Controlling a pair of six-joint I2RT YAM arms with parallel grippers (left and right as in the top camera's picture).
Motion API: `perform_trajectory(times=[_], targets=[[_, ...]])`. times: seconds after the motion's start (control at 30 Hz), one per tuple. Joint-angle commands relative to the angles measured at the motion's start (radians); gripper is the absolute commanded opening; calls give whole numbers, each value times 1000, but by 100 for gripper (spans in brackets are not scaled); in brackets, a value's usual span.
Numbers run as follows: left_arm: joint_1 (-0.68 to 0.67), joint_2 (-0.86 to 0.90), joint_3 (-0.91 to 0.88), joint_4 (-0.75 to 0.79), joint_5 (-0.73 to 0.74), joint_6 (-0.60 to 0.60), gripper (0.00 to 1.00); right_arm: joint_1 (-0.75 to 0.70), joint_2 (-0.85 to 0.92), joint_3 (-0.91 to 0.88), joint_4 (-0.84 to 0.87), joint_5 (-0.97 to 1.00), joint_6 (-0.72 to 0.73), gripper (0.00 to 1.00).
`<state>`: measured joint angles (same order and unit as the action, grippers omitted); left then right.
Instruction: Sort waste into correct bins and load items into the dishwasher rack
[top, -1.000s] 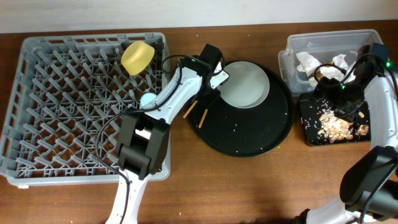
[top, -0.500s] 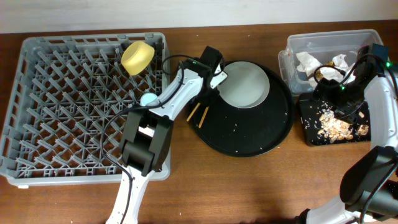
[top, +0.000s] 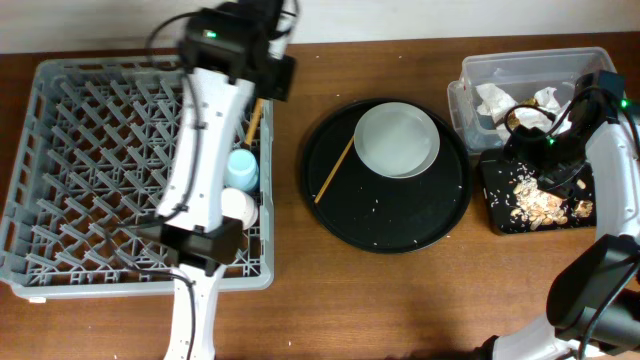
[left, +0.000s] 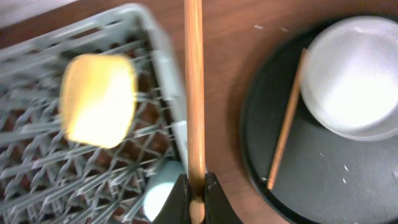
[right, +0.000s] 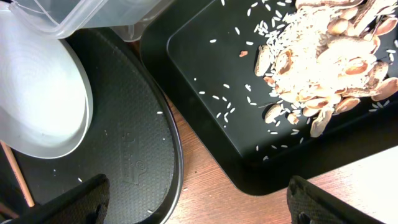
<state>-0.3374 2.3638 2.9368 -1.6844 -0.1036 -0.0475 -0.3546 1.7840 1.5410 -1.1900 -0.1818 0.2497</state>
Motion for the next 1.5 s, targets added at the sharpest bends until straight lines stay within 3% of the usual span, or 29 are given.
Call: perform_trajectory(times=[0.0, 0.13, 0.37, 0.57, 0.83, 0.87, 0.9, 0.97, 1.07, 1.13, 1.2, 1.33, 1.47], targets=[[122, -97, -78, -4, -18, -55, 1, 1, -10, 0, -2, -1, -9, 92], [266, -233, -446, -4, 27, -124, 1, 1, -10, 0, 1, -1, -9, 92], [272, -266, -897, 126, 74, -124, 1, 1, -10, 0, 15, -1, -9, 92], [255, -266, -906, 183, 160, -112, 1, 1, -10, 0, 14, -1, -9, 92], [216, -266, -906, 120, 100, -53, 2, 1, -10, 0, 11, -2, -9, 92], [216, -266, -906, 120, 100, -28, 18, 1, -10, 0, 11, -1, -9, 92], [216, -266, -906, 121, 98, -13, 43, 1, -10, 0, 10, -1, -9, 92], [216, -266, -906, 140, 96, -11, 56, 1, -10, 0, 7, -1, -9, 92], [208, -266, -863, 154, 121, 14, 56, 1, -10, 0, 7, -1, -9, 92], [132, -266, -693, 178, 240, 147, 56, 1, -10, 0, 8, -1, -9, 92], [-2, -250, -690, 285, 264, 255, 53, 1, -10, 0, 12, -1, -9, 92], [-147, -127, -784, 350, 212, 268, 49, 1, -10, 0, 11, -1, -10, 93], [-175, 14, -794, 389, 212, 288, 47, 1, -10, 0, 4, -1, -10, 92]])
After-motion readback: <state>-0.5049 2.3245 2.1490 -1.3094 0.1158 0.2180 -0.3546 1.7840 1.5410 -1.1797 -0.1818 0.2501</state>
